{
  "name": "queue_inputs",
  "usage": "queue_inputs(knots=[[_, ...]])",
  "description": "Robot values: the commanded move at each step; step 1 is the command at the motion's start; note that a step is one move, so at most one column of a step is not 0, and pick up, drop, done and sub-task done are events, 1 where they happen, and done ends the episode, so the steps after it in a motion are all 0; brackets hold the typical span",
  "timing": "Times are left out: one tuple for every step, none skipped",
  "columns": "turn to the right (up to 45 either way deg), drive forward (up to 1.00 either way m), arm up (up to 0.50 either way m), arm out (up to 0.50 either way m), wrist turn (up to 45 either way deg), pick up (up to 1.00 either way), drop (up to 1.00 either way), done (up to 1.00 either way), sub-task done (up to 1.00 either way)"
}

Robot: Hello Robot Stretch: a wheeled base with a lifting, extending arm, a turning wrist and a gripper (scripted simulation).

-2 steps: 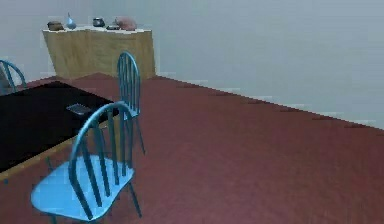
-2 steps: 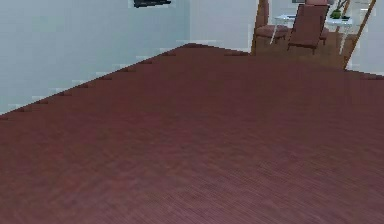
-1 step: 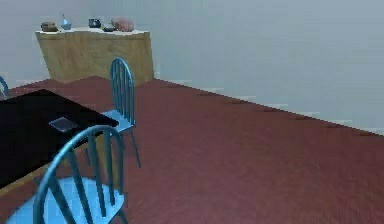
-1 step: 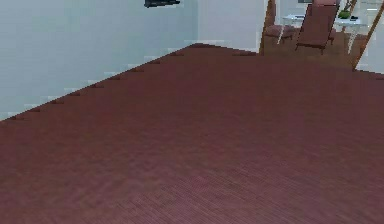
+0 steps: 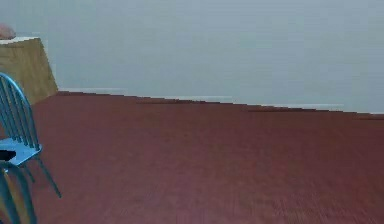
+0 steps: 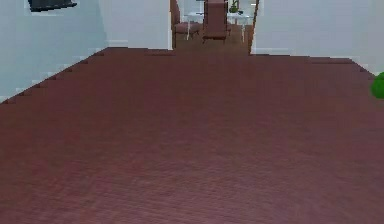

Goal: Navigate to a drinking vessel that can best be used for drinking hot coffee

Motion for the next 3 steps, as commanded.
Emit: queue_inputs(knots=[[0.0, 0.80, 0.00, 0.00, 0.0, 0.00, 0.00, 0.00, 0.00], [-39.0, 0.00, 0.00, 0.00, 0.0, 0.00, 0.00, 0.00, 0.00], [0.0, 1.00, 0.00, 0.00, 0.0, 0.00, 0.00, 0.00, 0.00]])
